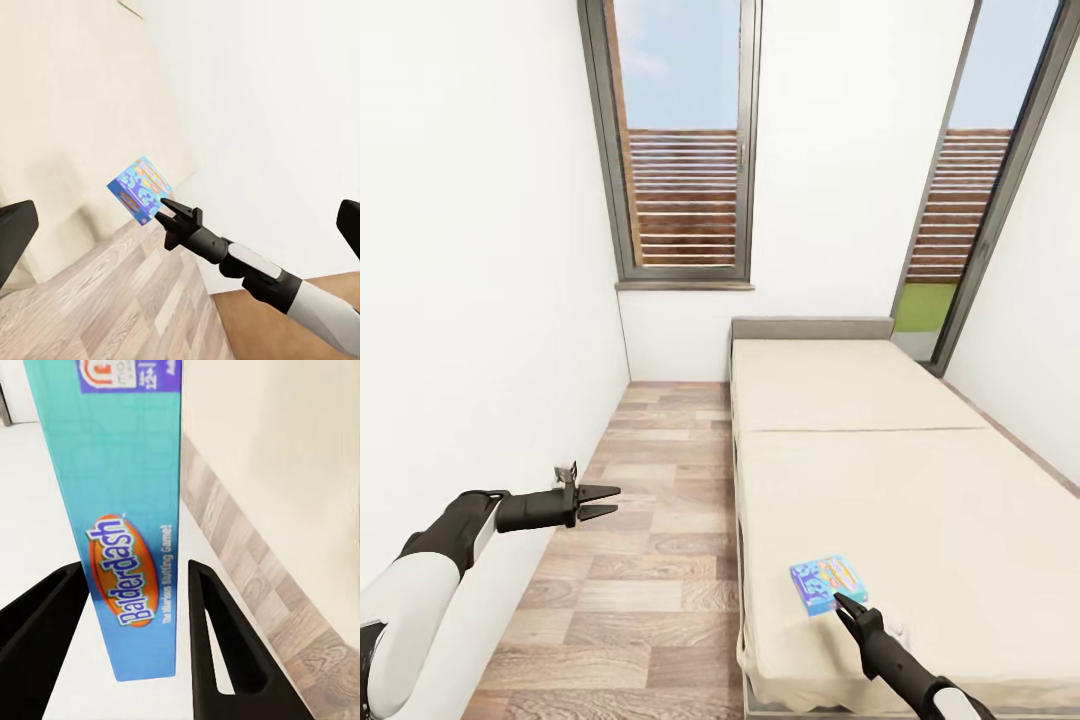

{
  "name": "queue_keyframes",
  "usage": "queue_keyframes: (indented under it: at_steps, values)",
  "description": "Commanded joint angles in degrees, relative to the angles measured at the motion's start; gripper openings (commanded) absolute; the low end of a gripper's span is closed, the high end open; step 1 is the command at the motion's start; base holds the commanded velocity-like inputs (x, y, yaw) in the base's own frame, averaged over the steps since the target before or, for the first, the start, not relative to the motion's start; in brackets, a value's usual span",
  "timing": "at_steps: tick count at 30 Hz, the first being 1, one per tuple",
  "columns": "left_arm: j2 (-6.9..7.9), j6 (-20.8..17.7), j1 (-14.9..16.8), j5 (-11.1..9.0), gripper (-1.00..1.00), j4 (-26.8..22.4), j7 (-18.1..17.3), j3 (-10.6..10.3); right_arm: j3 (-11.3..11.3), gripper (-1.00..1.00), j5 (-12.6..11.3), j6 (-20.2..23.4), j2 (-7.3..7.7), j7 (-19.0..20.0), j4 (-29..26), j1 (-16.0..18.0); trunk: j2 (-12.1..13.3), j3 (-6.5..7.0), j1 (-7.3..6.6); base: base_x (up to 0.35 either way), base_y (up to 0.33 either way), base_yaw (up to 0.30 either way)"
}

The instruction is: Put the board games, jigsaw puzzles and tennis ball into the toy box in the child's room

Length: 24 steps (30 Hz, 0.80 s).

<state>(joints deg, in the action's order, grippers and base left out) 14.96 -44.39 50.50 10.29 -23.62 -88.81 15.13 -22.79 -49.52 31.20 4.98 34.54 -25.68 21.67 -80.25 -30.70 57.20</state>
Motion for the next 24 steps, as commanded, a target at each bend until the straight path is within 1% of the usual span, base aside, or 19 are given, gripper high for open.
queue_keyframes:
  at_steps: [1, 3, 4, 5, 7, 10, 13, 15, 17, 22, 24]
  values:
    - [-0.03, -0.61, 0.04, 0.61, 1.00, -0.02, -0.43, 0.34, -0.22, -1.00, -0.13, 0.36, -0.03, 0.08, -0.01, 0.04, 0.38, 0.13, -0.23, 0.000, 0.000, 0.000]
    - [-0.06, -0.61, 0.04, 0.61, 1.00, -0.02, -0.41, 0.34, -0.06, -1.00, -0.08, 0.20, -0.15, 0.04, -0.53, 0.04, 1.19, 0.49, -0.67, 0.000, 0.000, 0.000]
    - [-0.08, -0.61, 0.04, 0.61, 1.00, -0.02, -0.41, 0.34, 0.82, -1.00, -0.02, 0.08, -0.86, -0.39, -1.94, 0.04, 1.59, 0.67, -0.89, 0.000, 0.000, 0.000]
    - [-0.09, -0.61, 0.04, 0.61, 1.00, -0.02, -0.40, 0.34, 1.29, -1.00, 0.01, 0.10, -1.19, -0.55, -2.71, 0.04, 1.99, 0.85, -1.11, 0.000, 0.000, 0.000]
    - [-0.10, -0.61, 0.04, 0.61, 1.00, -0.02, -0.40, 0.34, 3.15, -1.00, 0.13, 0.30, -1.79, -1.37, -6.50, 0.04, 2.79, 1.20, -1.55, 0.000, 0.000, 0.000]
    - [-0.11, -0.58, 0.04, 0.61, 1.00, -0.02, -0.40, 0.34, 4.27, -1.00, 0.19, 0.53, -1.88, -4.15, -12.00, 0.82, 3.99, 1.74, -2.21, 0.000, 0.000, 0.000]
    - [-0.11, -0.54, 0.04, 0.62, 1.00, -0.02, -0.40, 0.34, 4.61, -1.00, 0.10, 0.74, -1.84, -6.09, -15.28, 1.85, 5.20, 2.28, -2.86, 0.000, 0.000, 0.000]
    - [-0.10, -0.53, 0.04, 0.67, 1.00, -0.02, -0.36, 0.34, 4.70, -1.00, 0.11, 0.99, -1.83, -6.43, -16.49, 2.24, 6.00, 2.64, -3.30, 0.000, 0.000, 0.000]
    - [-0.11, -0.54, 0.04, 0.70, 1.00, -0.02, -0.09, 0.34, 4.84, -1.00, 0.12, 1.11, -1.82, -5.50, -18.10, 2.38, 6.80, 3.00, -3.74, 0.000, 0.000, 0.000]
    - [-0.07, -1.09, 0.04, 0.83, 1.00, -0.02, 3.54, 0.40, 5.23, -1.00, 0.20, 1.14, -1.55, 1.14, -25.77, 1.75, 8.81, 3.90, -4.84, 0.000, 0.000, 0.000]
    - [-0.22, -1.16, 0.04, 0.78, 1.00, -0.08, 4.37, 0.41, 5.26, -1.00, 0.22, 1.11, -1.37, 2.46, -27.27, 1.71, 9.61, 4.26, -5.28, 0.000, 0.000, 0.000]
